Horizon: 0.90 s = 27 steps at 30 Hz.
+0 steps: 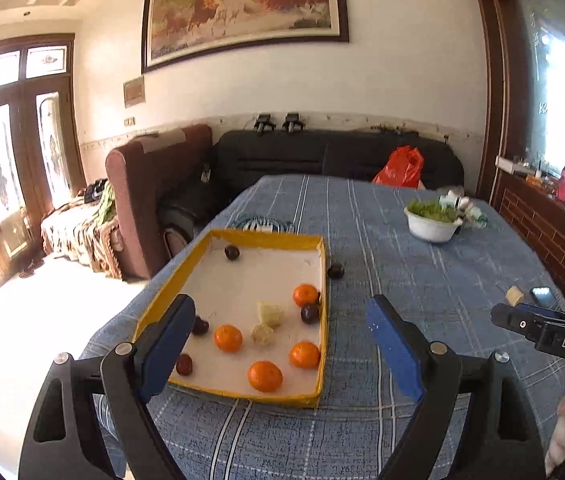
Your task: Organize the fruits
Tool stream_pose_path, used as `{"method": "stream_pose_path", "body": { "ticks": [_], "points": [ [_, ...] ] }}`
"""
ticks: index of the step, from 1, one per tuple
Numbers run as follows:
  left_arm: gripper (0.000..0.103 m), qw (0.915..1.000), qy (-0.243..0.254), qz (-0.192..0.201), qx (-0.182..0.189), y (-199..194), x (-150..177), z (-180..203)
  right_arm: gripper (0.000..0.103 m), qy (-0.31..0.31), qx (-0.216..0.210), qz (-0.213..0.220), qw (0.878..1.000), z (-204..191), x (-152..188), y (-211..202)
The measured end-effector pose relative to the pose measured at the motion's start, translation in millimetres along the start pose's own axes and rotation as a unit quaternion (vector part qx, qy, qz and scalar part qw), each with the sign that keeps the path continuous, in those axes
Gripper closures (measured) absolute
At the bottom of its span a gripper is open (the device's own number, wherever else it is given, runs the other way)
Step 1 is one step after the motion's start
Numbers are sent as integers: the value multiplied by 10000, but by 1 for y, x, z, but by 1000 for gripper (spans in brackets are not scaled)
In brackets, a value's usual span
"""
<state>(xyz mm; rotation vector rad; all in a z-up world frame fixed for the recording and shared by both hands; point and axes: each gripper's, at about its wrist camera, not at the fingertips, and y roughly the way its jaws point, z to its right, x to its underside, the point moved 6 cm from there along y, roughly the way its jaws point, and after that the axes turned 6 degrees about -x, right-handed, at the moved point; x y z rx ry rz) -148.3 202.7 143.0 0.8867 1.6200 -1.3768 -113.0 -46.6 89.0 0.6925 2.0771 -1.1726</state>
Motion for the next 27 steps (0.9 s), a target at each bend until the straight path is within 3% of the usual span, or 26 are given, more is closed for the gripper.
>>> {"method": "stream_pose_path", "body": {
  "ticks": [3,8,14,18,20,22,24,26,27],
  "points": [
    [16,9972,-219,690,209,-36,-33,-12,31,-110,329,421,9985,15,-26,-37],
    [16,9894,-285,1374,384,-80,-86,-22,30,-89,877,986,9912,48,-69,-98],
    [14,9829,87,1779,460,-99,-129,-9,30,-72,1534,1520,9764,83,-107,-159],
    [14,9815,-39,1798,661,-90,-135,-1,29,-113,2024,1685,9646,101,-120,-176],
    [14,9824,-119,1719,726,-80,-131,3,28,491,1219,1614,9781,113,-111,-168],
    [14,9830,-215,1602,867,-71,-126,6,27,1423,185,1543,9775,129,-94,-152],
    [14,9835,-280,1508,962,-64,-120,9,23,2283,-510,1798,9555,148,-75,-140],
    [14,9838,-312,1419,1048,-58,-115,12,20,3177,-1202,2029,9184,169,-56,-129],
    [14,9838,-333,1382,1095,-57,-112,14,20,3580,-1516,1934,9008,177,-45,-119]
  ]
}}
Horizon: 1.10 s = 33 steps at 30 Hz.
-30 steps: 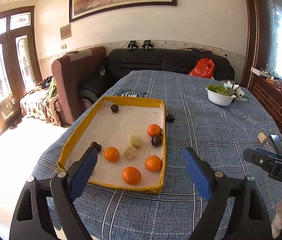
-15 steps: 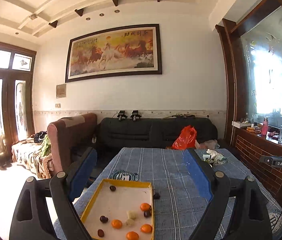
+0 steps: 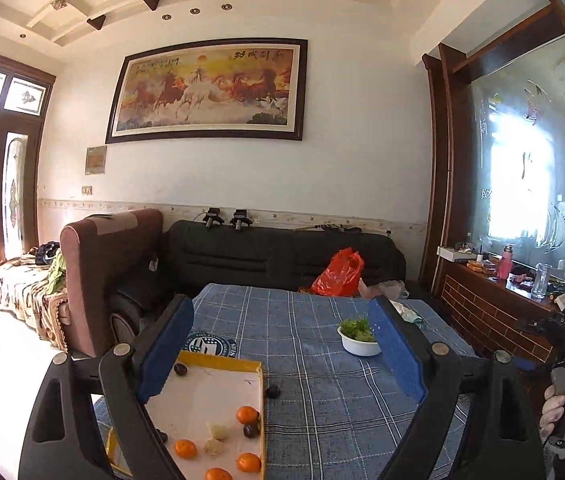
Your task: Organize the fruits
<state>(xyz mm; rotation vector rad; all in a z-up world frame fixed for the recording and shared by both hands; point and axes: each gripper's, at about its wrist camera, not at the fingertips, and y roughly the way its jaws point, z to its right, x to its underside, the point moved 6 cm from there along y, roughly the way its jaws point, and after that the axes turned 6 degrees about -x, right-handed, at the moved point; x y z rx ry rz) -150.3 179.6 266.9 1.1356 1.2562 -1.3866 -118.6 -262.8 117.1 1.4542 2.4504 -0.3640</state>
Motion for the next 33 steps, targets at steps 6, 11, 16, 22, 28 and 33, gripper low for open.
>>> {"method": "stream_pose_path", "body": {
  "ticks": [6,11,16,22,28,33],
  "points": [
    [14,9983,-485,-97,313,5,9,2,20,102,647,-457,9968,31,2,-2],
    [15,9893,-1102,-196,934,10,-2,15,20,-1337,1559,-7,9787,-13,-36,-64],
    [15,9760,-1725,-401,1264,29,-10,18,20,-2562,2553,727,9295,-65,-60,-142],
    [14,9884,-822,-418,1210,45,5,61,20,-2503,2973,1384,9110,-55,-82,-193],
    [15,9862,-612,-346,1497,27,-2,78,20,-2778,3477,1779,8776,-63,-105,-219],
    [14,9808,136,-228,1932,-16,-2,85,20,-2645,3450,2101,8757,-74,-107,-262]
  ]
}}
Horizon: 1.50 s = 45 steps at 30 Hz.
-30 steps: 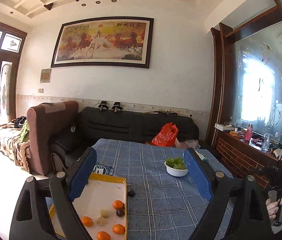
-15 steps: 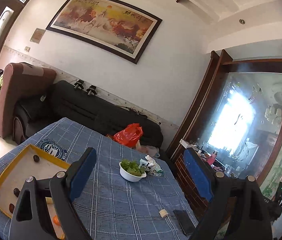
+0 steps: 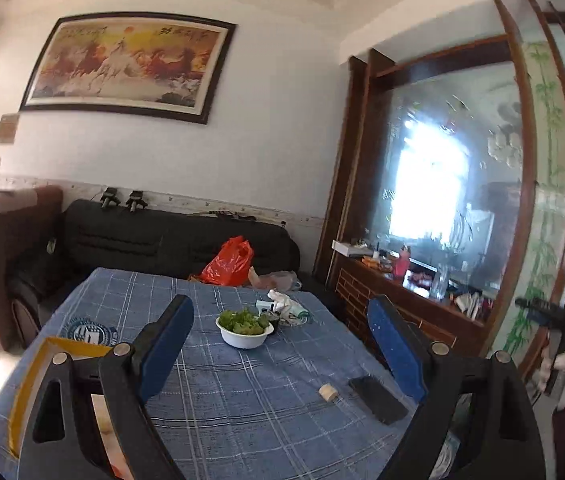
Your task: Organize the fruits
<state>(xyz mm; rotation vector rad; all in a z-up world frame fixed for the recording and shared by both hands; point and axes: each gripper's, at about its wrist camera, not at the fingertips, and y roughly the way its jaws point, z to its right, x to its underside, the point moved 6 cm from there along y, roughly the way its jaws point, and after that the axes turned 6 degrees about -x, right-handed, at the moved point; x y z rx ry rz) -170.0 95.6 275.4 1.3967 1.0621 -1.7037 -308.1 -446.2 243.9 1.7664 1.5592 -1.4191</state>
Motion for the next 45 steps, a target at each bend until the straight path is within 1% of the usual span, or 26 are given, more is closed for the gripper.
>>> {"method": "stream_pose_path", "body": {
  "ticks": [2,3,5,7,8,9,10,11,14,15,16,18,22,23,26,27,31,33,35,36,37,39,41,43,44,45],
  "points": [
    [14,9961,875,12,-99,-15,13,11,20,26,60,144,9999,13,-9,-21],
    [14,9883,1520,38,-152,-25,25,17,20,68,74,223,9997,20,-14,-31],
    [14,9683,2486,125,-220,-41,50,22,19,170,92,357,9992,36,-24,-50],
    [14,9496,3125,138,-205,-53,76,21,19,215,204,493,9983,46,-32,-64],
    [14,9423,3337,100,-233,-56,86,20,18,213,264,550,9979,48,-36,-68],
    [14,9376,3464,39,-291,-56,94,18,18,204,309,567,9977,50,-38,-70],
    [14,9372,3472,-74,-307,-55,101,14,18,203,349,558,9976,51,-41,-71],
    [14,9424,3327,-220,-265,-52,103,9,18,214,371,551,9976,51,-45,-71],
    [14,9667,2509,-455,-225,-46,87,-10,18,247,326,692,9968,42,-70,-83],
    [14,9741,2205,-443,-228,-49,73,-16,18,201,315,764,9964,36,-80,-90],
    [14,9787,1997,-371,-285,-53,61,-20,18,122,320,848,9958,30,-89,-98],
    [14,9818,1844,-126,-440,-66,36,-22,17,-100,392,1043,9937,16,-110,-120],
    [13,9810,1703,490,-794,-106,-31,-24,16,-299,508,1451,9877,-13,-163,-171],
    [11,9812,1598,596,-906,-118,-49,-27,15,-356,532,1553,9858,-21,-177,-186],
    [9,9794,1351,784,-1283,-149,-98,-42,12,-525,700,1848,9789,-47,-216,-230],
    [8,9772,1294,854,-1454,-159,-114,-49,11,-577,732,1898,9774,-55,-228,-242],
    [5,9615,995,1185,-2272,-203,-170,-93,10,-706,979,2020,9719,-87,-274,-300],
    [1,9517,899,1120,-2712,-215,-187,-120,8,-843,1202,2034,9680,-103,-287,-321],
    [0,9352,898,1018,-3270,-219,-190,-143,6,-1142,1264,1866,9676,-121,-288,-324],
    [0,9254,938,945,-3549,-217,-184,-154,6,-1273,1222,1778,9681,-129,-284,-318],
    [0,9203,977,866,-3687,-213,-175,-161,6,-1372,1165,1713,9686,-136,-276,-309],
    [0,9151,1058,717,-3825,-197,-151,-168,2,-1590,949,1517,9709,-150,-253,-275],
    [0,9079,1238,643,-3952,-175,-120,-165,2,-1819,701,1049,9752,-167,-217,-224],
    [0,8960,1529,613,-4123,-151,-91,-154,2,-2125,457,419,9752,-187,-168,-162],
    [0,8909,1648,609,-4188,-138,-76,-148,2,-2293,368,125,9726,-198,-139,-132],
    [0,8882,1698,605,-4227,-127,-65,-143,2,-2484,227,-195,9682,-212,-103,-100]
  ]
}}
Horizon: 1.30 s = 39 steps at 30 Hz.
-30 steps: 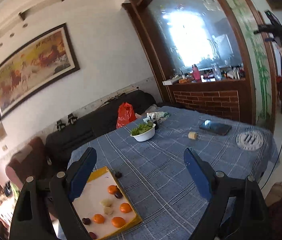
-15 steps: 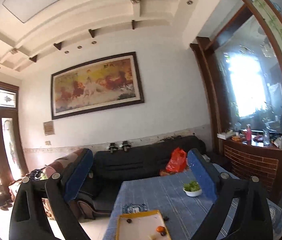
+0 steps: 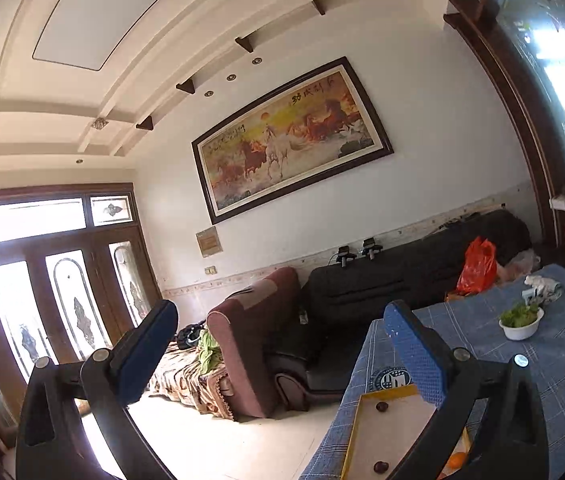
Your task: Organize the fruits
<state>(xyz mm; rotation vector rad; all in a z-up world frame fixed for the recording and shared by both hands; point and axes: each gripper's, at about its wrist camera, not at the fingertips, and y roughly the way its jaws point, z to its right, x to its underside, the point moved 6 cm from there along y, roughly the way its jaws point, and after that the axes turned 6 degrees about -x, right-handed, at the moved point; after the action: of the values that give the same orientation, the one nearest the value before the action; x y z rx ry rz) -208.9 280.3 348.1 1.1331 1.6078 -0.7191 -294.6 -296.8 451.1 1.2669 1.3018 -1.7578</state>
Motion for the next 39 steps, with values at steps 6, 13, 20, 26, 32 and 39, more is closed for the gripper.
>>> {"method": "stream_pose_path", "body": {
  "ticks": [6,13,20,26,32,39],
  "points": [
    [0,9993,172,-278,-204,13,53,69,4,-836,-1502,-1078,9792,-165,147,119],
    [0,9954,544,-579,-534,45,82,106,4,-2071,-1948,-953,9540,-277,262,160],
    [0,9930,550,-1027,191,67,92,147,3,-2208,-2107,-889,9481,-303,272,194],
    [0,9902,-215,-1110,826,63,71,164,3,-1450,-2301,-503,9610,-276,248,205],
    [0,9487,-918,-2302,1962,71,140,214,3,-684,-1994,-391,9767,-220,233,228],
    [0,9047,-1338,-3084,2616,82,190,259,3,-157,-2029,-1342,9698,-193,262,288]
  ]
}}
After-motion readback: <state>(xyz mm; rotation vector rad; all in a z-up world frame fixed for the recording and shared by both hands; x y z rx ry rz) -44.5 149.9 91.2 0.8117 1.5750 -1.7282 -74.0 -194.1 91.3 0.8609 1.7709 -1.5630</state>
